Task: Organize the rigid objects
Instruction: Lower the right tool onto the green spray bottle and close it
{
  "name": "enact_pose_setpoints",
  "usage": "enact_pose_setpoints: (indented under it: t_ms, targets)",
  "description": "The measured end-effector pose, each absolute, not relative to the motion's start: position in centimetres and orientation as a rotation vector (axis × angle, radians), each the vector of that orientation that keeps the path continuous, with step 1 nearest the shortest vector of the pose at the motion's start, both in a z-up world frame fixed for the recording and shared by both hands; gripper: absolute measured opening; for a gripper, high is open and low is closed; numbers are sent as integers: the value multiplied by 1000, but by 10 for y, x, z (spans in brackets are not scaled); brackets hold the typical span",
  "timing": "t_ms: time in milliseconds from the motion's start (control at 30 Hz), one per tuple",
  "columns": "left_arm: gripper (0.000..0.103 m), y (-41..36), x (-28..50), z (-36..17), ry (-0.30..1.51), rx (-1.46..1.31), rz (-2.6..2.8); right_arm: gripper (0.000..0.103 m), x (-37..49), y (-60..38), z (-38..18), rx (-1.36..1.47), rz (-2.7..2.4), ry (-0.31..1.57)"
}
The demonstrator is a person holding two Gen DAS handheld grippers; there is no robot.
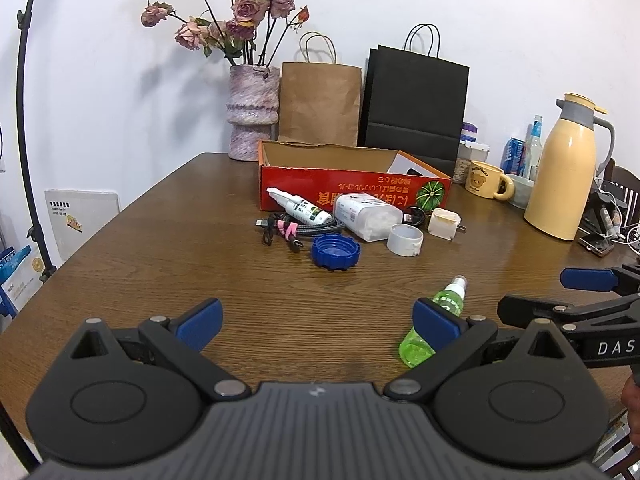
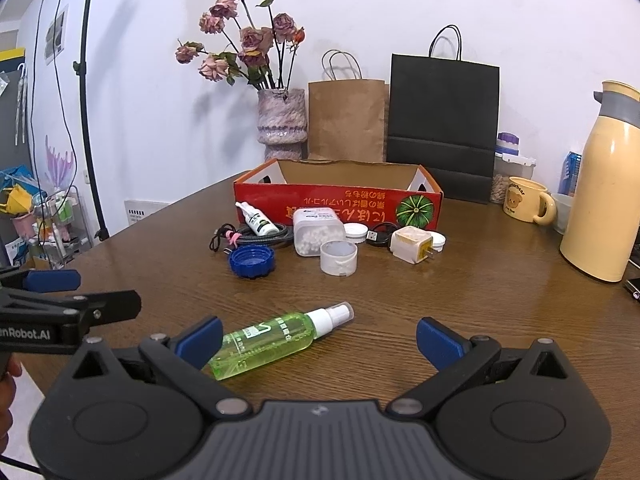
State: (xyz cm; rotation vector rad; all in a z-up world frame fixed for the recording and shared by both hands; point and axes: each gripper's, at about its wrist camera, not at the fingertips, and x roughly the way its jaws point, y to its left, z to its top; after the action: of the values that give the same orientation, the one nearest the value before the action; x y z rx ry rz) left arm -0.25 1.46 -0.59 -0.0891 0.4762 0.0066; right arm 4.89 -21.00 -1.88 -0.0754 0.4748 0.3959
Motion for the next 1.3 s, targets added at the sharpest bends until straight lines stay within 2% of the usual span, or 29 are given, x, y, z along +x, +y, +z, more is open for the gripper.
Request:
enact_pose_setpoints:
  t_ms: [333, 633, 767, 800, 867, 1033, 1133, 1167, 1300]
  targets:
    - [103, 41, 3, -13, 478, -118, 45, 103, 65, -183, -25, -91, 397, 521]
    - [103, 65, 8, -20, 484, -149, 70, 101, 97, -151, -44, -69, 371, 637]
    - [103, 70, 11, -22, 491, -164, 68, 93, 102, -139, -49, -74, 385, 673]
    - [103, 71, 11, -23, 493, -165, 67, 86, 102, -138, -50, -78, 388, 678]
    - [103, 72, 11, -24, 497, -169, 66, 80, 102, -135, -53, -92, 387, 692]
    - [103, 72, 13, -26, 506, -172, 62, 68, 101, -139, -53, -108, 414, 700]
    - [103, 69, 14, -25, 508, -165, 56, 54, 102, -146, -54, -125, 412, 708]
    - [103, 69, 14, -25, 509, -163, 56, 47, 104, -149, -55, -130, 412, 714]
    - [103, 67, 15, -24, 512, -159, 58, 36, 111, -162, -55, -137, 411, 706]
